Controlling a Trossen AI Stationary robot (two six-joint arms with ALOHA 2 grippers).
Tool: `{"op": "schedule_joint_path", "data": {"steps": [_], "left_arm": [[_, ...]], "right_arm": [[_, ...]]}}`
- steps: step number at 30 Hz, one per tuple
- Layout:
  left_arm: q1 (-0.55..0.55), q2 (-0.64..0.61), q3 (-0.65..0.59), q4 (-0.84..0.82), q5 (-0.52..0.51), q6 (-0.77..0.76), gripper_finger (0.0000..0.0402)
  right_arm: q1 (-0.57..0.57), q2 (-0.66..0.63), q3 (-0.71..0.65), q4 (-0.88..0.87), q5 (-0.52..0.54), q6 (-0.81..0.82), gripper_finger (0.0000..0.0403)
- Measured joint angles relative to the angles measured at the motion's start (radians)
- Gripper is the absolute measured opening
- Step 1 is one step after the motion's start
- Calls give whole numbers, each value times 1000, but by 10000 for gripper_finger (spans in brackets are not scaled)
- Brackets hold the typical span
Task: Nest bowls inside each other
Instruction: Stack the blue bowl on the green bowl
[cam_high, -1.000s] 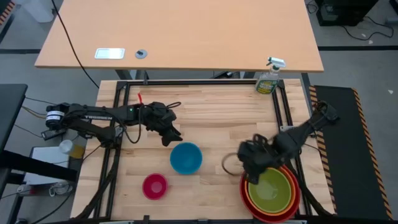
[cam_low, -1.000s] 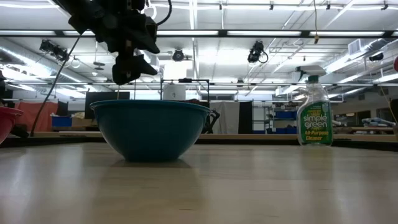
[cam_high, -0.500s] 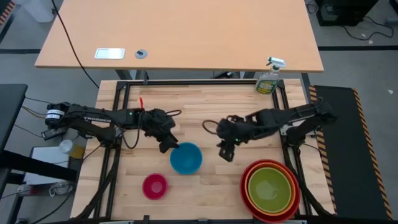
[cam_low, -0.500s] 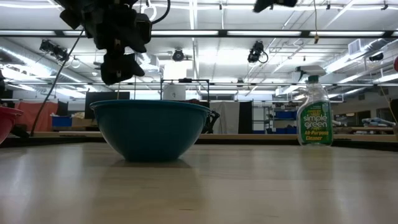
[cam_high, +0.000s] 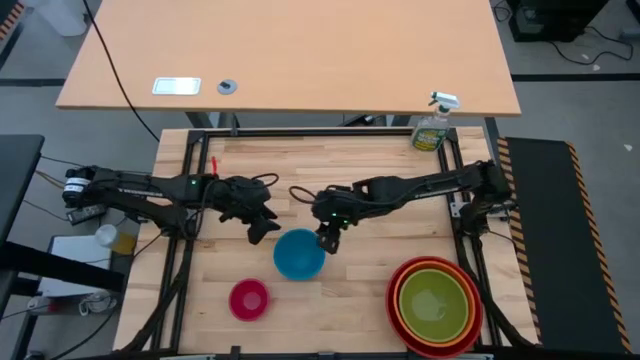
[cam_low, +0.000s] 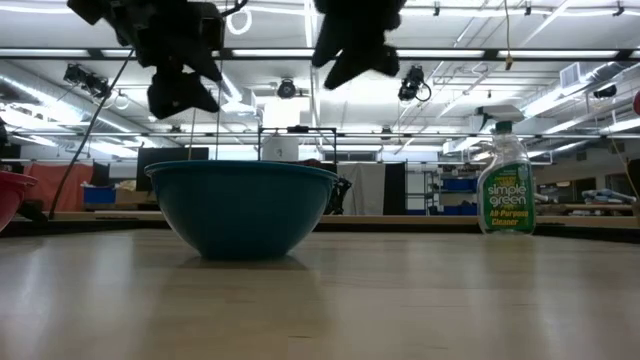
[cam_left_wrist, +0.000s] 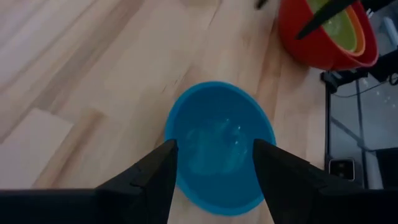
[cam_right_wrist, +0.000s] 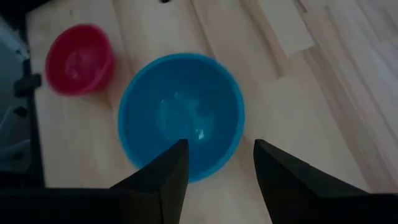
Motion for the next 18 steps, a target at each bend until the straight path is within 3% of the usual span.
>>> {"op": "schedule_joint_path", "data": {"steps": [9, 18], "left_arm": [[8, 10, -1, -14, -20, -2, 212], [3, 6, -1, -161, -37, -24, 212]], "right_arm": [[-36, 95, 0, 39, 3, -21, 187], [-35, 206, -1, 83, -110, -127, 187]]}}
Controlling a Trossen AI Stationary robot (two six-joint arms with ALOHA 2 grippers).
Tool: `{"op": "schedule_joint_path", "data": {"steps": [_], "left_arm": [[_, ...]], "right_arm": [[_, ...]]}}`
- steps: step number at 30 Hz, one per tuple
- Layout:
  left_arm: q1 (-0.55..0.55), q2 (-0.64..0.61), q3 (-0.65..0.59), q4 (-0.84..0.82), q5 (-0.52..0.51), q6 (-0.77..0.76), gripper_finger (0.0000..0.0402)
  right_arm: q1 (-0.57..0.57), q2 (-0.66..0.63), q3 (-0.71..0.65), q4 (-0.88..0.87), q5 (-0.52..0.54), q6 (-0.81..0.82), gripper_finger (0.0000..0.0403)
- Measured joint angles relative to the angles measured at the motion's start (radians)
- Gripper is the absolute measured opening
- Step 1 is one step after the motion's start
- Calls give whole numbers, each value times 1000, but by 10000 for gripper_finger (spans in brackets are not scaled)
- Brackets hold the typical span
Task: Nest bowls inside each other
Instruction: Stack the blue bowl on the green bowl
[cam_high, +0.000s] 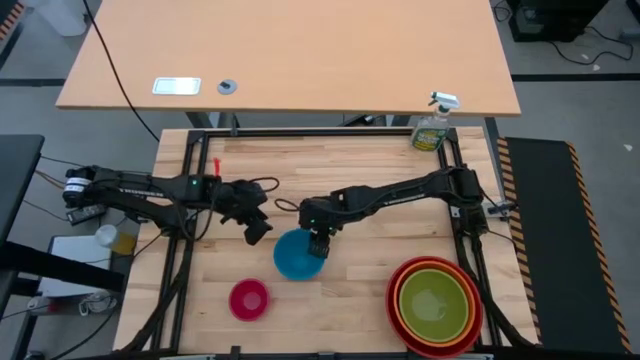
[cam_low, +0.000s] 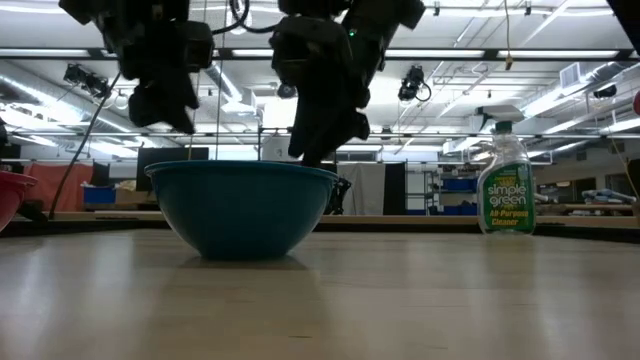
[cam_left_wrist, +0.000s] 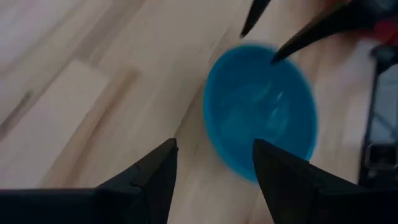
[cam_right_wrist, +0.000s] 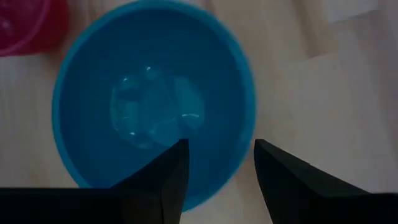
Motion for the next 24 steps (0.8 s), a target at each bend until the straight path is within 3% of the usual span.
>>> {"op": "schedule_joint_path", "data": {"steps": [8, 13, 24], "left_arm": [[-24, 0, 0, -215, -5, 7, 212], [-24, -14, 0, -385, -85, -6, 212], [-28, -165, 0, -427, -146, -37, 212]], "right_arm": [[8, 18, 0, 37, -8, -24, 187], [21, 21, 1, 43, -5, -38, 187], [22, 87, 0, 48, -15, -25, 179]]}}
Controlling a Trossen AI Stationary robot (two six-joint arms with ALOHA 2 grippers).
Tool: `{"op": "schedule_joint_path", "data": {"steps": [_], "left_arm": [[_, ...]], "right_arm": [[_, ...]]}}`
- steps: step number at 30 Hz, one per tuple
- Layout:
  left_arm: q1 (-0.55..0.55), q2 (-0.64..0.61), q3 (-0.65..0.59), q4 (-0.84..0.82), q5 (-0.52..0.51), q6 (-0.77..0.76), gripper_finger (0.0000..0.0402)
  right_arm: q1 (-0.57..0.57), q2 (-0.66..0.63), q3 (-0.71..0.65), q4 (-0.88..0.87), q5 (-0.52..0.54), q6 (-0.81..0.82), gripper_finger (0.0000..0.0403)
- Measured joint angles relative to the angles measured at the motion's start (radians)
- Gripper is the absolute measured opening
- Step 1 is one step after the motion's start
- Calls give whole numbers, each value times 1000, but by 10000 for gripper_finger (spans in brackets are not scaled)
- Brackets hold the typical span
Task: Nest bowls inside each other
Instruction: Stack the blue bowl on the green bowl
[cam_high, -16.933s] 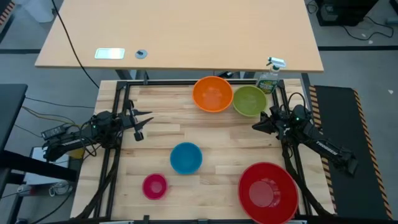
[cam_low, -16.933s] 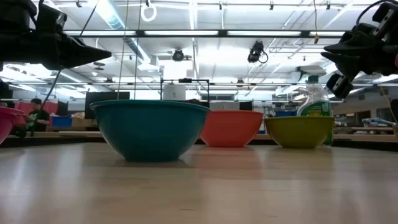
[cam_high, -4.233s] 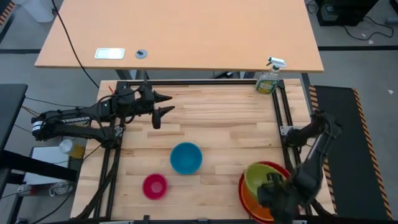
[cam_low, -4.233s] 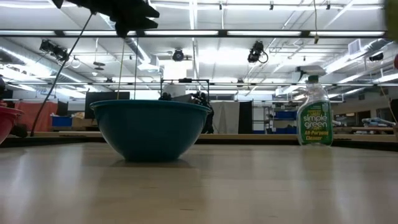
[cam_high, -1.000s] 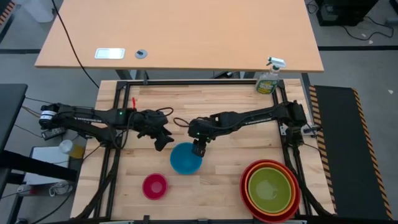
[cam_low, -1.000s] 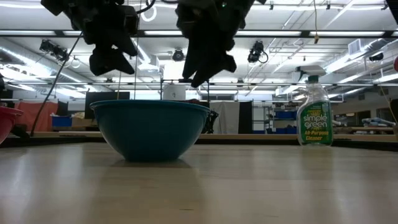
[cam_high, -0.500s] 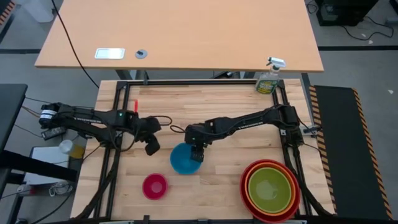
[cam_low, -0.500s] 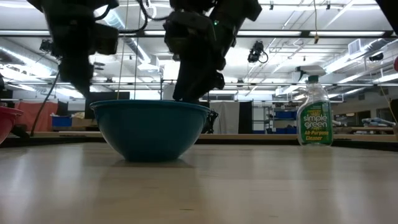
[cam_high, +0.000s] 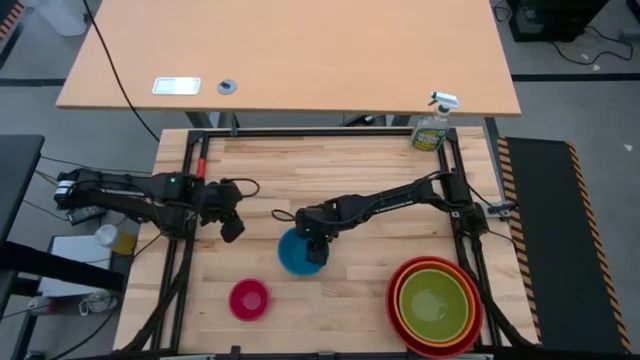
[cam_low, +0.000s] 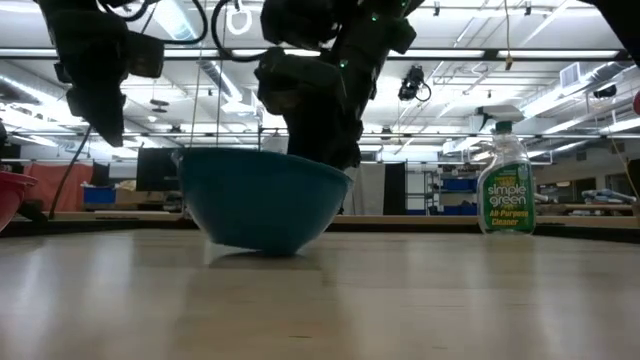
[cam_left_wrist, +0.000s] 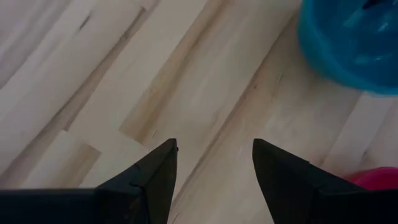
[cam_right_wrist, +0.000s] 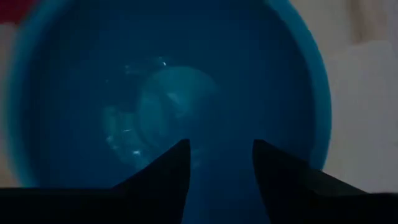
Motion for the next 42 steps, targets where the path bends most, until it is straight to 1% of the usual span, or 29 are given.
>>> {"op": "schedule_joint_path", "data": {"steps": [3, 6, 11, 13, 18, 24, 28, 30, 32, 35, 37, 38, 40, 42], "left_arm": [[0, -29, 0, 1, 0, -21, 212], [0, -52, 0, 0, 0, -27, 212], [0, -73, 0, -11, 0, -26, 212], [0, -79, 0, -31, -1, -24, 212], [0, -97, 0, -61, -1, -8, 212], [0, -103, 0, -65, -1, 7, 212], [0, -103, 0, -60, -1, 10, 212], [0, -103, 0, -55, -1, 11, 212], [0, -103, 0, -49, -1, 11, 212], [0, -103, 0, -33, -1, 26, 212], [0, -103, 0, -23, -1, 27, 212], [0, -103, 0, -23, -1, 26, 212], [0, -103, 0, -18, -1, 24, 212], [0, -103, 0, -9, 0, 21, 212]], "right_arm": [[0, -28, 0, 6, -1, 14, 172], [0, -61, 0, 3, 24, 23, 167], [0, -81, 0, -38, 145, 23, 165], [-6, -81, 0, -58, 177, 26, 165], [-35, -72, -39, -49, 164, 44, 165], [-58, -72, -116, 4, 74, 48, 165], [-61, -72, -159, 34, 48, 49, 160], [-61, -72, -167, 35, 48, 52, 146], [-61, -72, -172, 34, 49, 51, 122], [-61, -72, -172, 37, 50, 52, 67], [-68, -76, -168, 50, 16, 57, 27], [-73, -83, -162, 42, -1, 52, 17], [-83, -87, -144, -37, -59, 50, 18], [-87, -105, -114, -138, -86, 25, 25]]}}
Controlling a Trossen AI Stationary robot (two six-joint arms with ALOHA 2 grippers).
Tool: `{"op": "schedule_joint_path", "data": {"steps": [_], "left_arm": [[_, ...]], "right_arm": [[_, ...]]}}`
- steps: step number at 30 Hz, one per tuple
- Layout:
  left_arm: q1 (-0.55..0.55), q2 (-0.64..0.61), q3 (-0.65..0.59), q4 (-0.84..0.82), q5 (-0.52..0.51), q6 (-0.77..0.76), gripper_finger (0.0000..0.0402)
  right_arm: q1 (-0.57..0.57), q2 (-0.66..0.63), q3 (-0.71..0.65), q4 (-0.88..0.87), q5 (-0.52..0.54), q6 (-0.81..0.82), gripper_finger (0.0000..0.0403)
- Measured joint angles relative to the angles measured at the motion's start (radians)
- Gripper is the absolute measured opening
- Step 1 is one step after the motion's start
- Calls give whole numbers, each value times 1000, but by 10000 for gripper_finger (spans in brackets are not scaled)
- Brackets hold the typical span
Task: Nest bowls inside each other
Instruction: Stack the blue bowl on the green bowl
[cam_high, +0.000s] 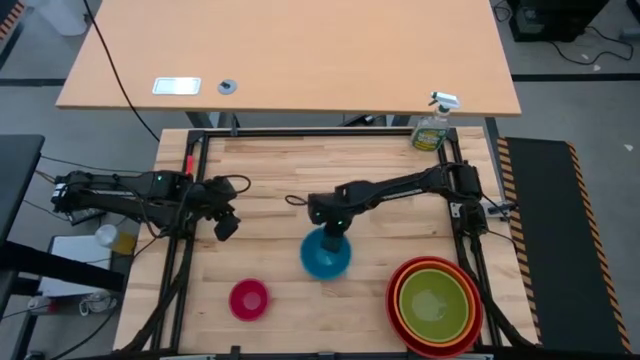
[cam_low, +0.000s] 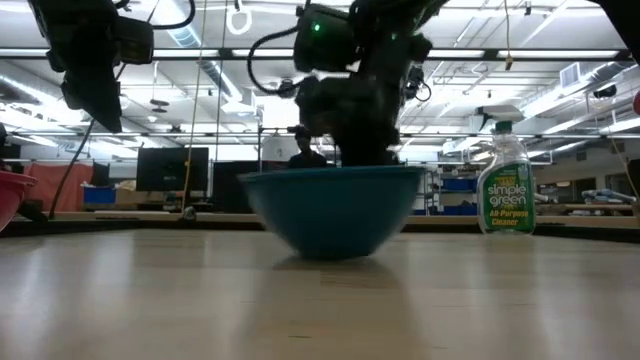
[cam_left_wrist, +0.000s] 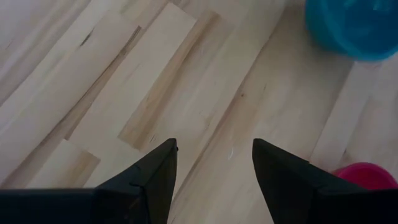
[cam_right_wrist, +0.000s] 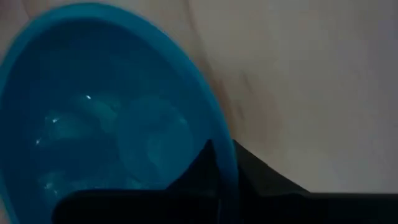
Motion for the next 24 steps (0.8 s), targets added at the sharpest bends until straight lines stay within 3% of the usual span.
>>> {"op": "schedule_joint_path", "data": {"steps": [5, 9, 12, 17, 24], "left_arm": [[0, 2, 0, 74, 0, 52, 212], [1, 3, 0, 201, 0, 92, 212], [1, 3, 0, 291, 22, 99, 212], [1, 46, 2, 337, 174, 184, 212], [1, 152, 1, 333, 233, 241, 212]], "right_arm": [[31, -164, 35, -188, -100, -190, 14], [71, -305, 31, -294, -131, -218, 14], [113, -418, 32, -430, -86, -182, 18], [229, -563, -37, -593, -88, -73, 29], [437, -705, -218, -553, -103, 220, 30]]}}
